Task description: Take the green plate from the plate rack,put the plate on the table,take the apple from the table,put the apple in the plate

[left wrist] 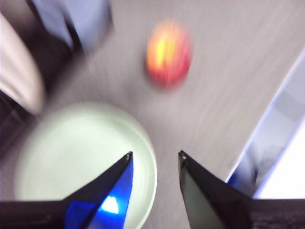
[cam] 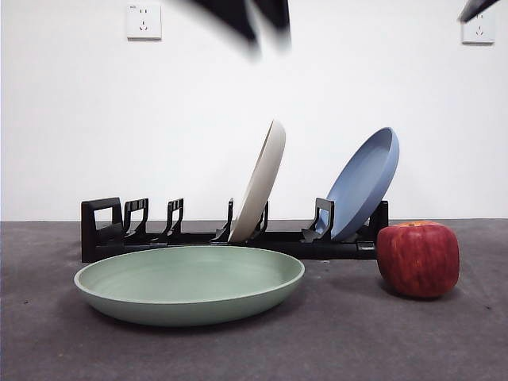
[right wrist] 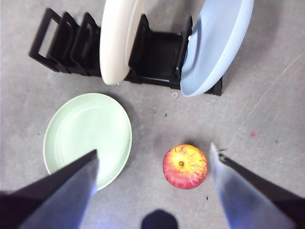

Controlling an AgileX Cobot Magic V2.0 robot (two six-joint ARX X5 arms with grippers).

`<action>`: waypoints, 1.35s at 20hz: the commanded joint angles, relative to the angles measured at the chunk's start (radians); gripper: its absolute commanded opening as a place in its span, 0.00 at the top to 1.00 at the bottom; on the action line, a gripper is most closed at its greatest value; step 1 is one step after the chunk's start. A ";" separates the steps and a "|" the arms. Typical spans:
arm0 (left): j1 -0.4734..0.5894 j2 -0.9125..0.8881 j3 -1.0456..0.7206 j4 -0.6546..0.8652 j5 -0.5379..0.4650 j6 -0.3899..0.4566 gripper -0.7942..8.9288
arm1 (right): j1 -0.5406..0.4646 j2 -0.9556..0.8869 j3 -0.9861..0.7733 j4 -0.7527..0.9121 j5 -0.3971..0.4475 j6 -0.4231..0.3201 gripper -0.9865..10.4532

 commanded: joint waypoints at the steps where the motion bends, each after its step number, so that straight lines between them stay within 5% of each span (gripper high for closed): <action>1: 0.000 -0.137 0.071 -0.069 0.001 -0.010 0.75 | 0.026 -0.064 0.002 -0.033 0.022 -0.010 0.58; 5: -0.001 -0.385 0.172 -0.113 0.089 -0.026 0.75 | 0.106 -0.177 0.000 -0.143 0.119 0.001 0.58; 13: -0.001 -0.731 0.178 -0.261 0.095 -0.098 0.76 | 0.338 -0.299 -0.111 -0.238 0.370 0.153 0.55; 16: -0.001 -0.785 0.178 -0.332 0.095 -0.158 0.76 | 0.389 -0.296 -0.273 -0.142 0.410 0.186 0.43; 20: -0.001 -0.795 0.178 -0.361 0.094 -0.163 0.76 | 0.391 -0.236 -0.419 0.100 0.410 0.185 0.43; 27: -0.001 -0.792 0.178 -0.361 0.095 -0.179 0.76 | 0.353 0.040 -0.428 0.330 0.444 0.130 0.43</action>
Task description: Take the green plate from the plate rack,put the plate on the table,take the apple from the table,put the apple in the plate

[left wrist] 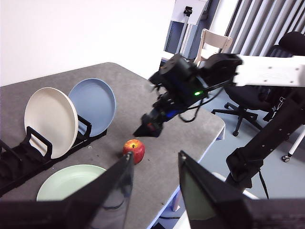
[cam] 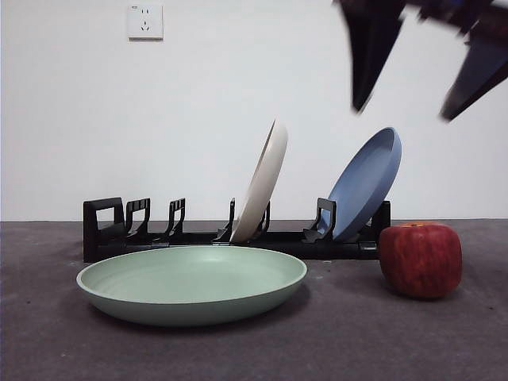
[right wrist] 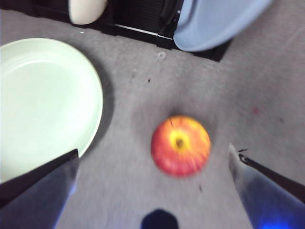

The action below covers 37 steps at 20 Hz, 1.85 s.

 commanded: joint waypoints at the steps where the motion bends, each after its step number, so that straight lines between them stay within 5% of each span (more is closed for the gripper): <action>1: 0.000 -0.001 -0.004 0.001 0.003 -0.012 0.76 | -0.019 0.062 -0.010 0.031 0.004 -0.020 0.43; 5: 0.000 -0.001 -0.004 0.001 0.003 -0.017 0.76 | -0.084 0.164 -0.010 0.048 -0.013 -0.034 0.44; 10: 0.000 -0.001 -0.004 0.001 0.003 -0.019 0.76 | -0.166 0.243 -0.011 0.046 -0.160 -0.066 0.44; 18: 0.000 -0.001 -0.004 0.001 0.003 -0.023 0.76 | -0.179 0.343 -0.011 0.039 -0.193 -0.091 0.45; 20: 0.000 -0.001 -0.004 0.001 0.003 -0.024 0.76 | -0.179 0.351 -0.011 0.037 -0.186 -0.090 0.57; 23: 0.000 -0.001 -0.004 0.001 0.003 -0.024 0.76 | -0.179 0.350 -0.009 0.039 -0.186 -0.091 0.93; 27: 0.000 -0.001 -0.004 0.001 0.003 -0.023 0.76 | -0.177 0.336 0.044 -0.031 -0.197 -0.089 0.92; 30: 0.000 0.000 -0.004 0.001 0.002 -0.023 0.76 | -0.142 0.294 0.126 -0.072 -0.265 -0.085 0.92; 33: 0.000 0.003 -0.004 -0.023 -0.031 -0.023 0.76 | -0.066 0.266 0.224 -0.063 -0.422 -0.083 0.92; 37: 0.000 0.020 -0.007 -0.157 -0.170 -0.053 0.76 | 0.080 0.273 0.260 0.084 -0.369 -0.052 0.92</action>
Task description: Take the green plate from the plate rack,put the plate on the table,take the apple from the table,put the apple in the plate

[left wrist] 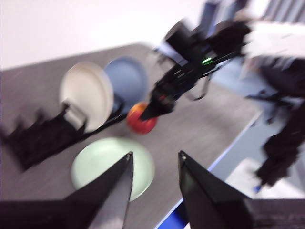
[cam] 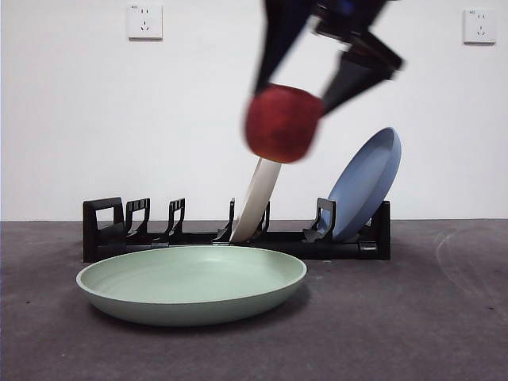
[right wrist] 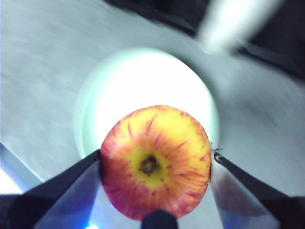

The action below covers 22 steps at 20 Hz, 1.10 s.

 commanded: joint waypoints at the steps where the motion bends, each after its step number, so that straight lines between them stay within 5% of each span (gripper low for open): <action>1: -0.001 0.012 -0.017 -0.034 -0.051 -0.029 0.76 | 0.079 0.025 -0.004 0.088 0.053 0.031 0.92; 6: -0.001 0.023 -0.034 -0.032 -0.051 -0.040 0.76 | 0.166 0.134 -0.004 0.183 0.140 0.056 0.92; 20: -0.001 0.025 -0.034 -0.033 -0.040 -0.048 0.76 | 0.164 0.359 -0.004 0.165 0.162 0.070 0.90; 22: -0.001 0.025 -0.034 -0.033 -0.040 -0.048 0.76 | 0.163 0.359 -0.004 0.159 0.162 0.070 0.76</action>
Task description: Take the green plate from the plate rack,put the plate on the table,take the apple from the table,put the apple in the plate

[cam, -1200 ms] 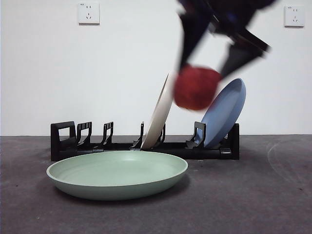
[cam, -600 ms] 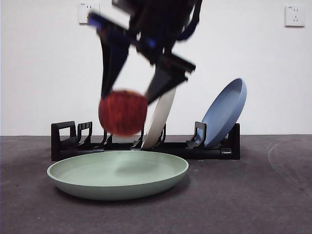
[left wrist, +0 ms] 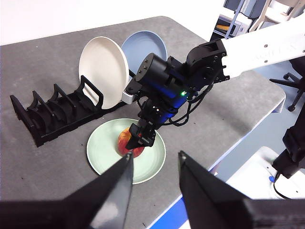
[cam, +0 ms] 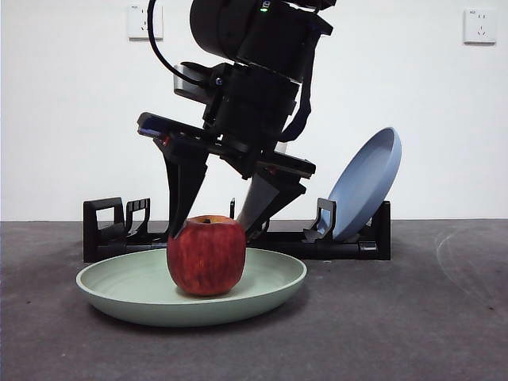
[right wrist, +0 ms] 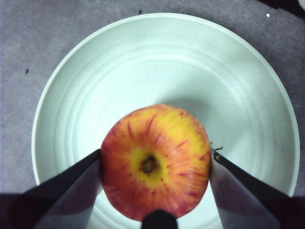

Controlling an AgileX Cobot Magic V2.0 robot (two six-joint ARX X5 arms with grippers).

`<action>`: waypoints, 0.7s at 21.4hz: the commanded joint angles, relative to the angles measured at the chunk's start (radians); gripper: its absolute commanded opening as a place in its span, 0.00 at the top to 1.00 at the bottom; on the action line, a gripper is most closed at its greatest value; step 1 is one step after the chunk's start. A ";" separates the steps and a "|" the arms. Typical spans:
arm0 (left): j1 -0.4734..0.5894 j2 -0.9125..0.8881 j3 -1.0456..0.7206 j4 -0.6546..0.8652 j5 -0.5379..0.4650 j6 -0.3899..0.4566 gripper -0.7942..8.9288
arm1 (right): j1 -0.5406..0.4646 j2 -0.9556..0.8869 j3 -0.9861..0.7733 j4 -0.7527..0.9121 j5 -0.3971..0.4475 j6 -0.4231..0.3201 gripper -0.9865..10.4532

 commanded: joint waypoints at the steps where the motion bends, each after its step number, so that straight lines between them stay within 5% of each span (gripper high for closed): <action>1: -0.001 -0.001 -0.005 0.007 0.001 -0.006 0.76 | 0.000 0.020 -0.004 -0.017 0.005 0.012 0.65; 4: -0.001 -0.001 -0.005 0.007 0.001 -0.006 0.76 | 0.000 0.020 -0.004 -0.017 0.005 0.022 0.43; 15: -0.001 -0.001 -0.005 0.007 0.023 -0.014 0.76 | 0.000 0.018 0.026 -0.053 -0.001 0.034 0.42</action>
